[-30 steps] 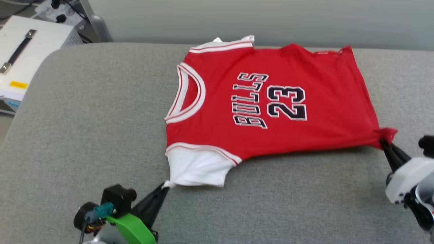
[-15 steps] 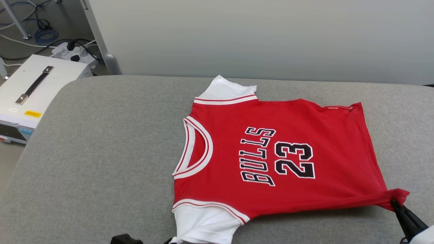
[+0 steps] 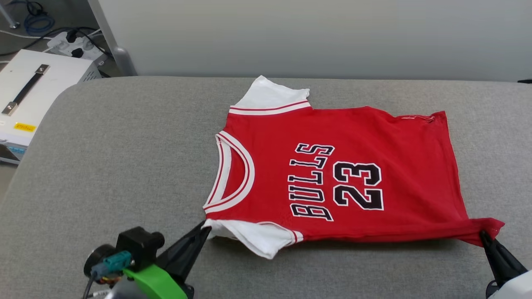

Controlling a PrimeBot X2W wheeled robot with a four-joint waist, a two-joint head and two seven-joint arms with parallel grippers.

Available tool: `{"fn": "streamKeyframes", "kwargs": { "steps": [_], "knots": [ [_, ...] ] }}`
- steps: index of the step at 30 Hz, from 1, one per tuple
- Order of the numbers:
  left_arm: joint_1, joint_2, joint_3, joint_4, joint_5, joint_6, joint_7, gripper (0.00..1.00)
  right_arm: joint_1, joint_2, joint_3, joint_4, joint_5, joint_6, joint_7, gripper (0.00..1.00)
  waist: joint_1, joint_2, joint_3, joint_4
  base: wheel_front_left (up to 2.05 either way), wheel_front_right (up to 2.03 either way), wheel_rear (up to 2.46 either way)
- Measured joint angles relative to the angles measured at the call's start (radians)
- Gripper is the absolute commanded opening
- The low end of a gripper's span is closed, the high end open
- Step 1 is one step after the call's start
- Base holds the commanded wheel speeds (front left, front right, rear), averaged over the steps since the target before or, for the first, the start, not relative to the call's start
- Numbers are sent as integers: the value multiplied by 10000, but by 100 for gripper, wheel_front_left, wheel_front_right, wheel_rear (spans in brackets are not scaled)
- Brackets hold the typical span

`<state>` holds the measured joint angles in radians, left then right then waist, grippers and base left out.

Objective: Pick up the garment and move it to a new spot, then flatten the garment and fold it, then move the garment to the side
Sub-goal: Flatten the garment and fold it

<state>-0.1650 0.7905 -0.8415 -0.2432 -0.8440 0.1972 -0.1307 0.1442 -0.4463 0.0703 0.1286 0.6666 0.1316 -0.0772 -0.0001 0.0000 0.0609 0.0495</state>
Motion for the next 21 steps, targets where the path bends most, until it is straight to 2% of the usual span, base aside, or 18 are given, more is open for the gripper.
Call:
{"fn": "streamKeyframes", "kwargs": {
  "steps": [1, 4, 6, 12, 15, 21],
  "knots": [
    [-707, 10, 157, 17, 25, -167, 293, 0, -291, 92, -165, -128, -215, 0, 368, 0, 0, 0, 201, -75, 0, 0, 0],
    [-1443, 10, 253, 153, 48, -389, 734, 0, -770, 192, -280, -176, -405, 0, 813, 0, 0, 0, 452, -144, 0, 0, 0],
    [-1995, 36, 159, 376, 242, -688, 1103, 0, -1149, 240, -295, -171, -575, 0, 1091, 0, 0, 0, 633, -193, 0, 0, 0],
    [-3463, -105, 117, 1712, 604, -1404, 1685, 0, -2307, 378, -259, 184, -1116, 0, 1707, 0, 0, 0, 1217, -365, 0, 0, 0],
    [-3950, -337, 38, 2552, 602, -1822, 1933, 0, -2859, 495, -119, 552, -1323, 0, 2002, 0, 1, 0, 1507, -483, 0, 0, 0],
    [-4554, -803, -165, 3967, 642, -2299, 1958, 0, -3611, 606, 226, 1283, -1534, 0, 2351, 0, 1, 0, 1864, -703, 0, 0, 0]
  ]
}}
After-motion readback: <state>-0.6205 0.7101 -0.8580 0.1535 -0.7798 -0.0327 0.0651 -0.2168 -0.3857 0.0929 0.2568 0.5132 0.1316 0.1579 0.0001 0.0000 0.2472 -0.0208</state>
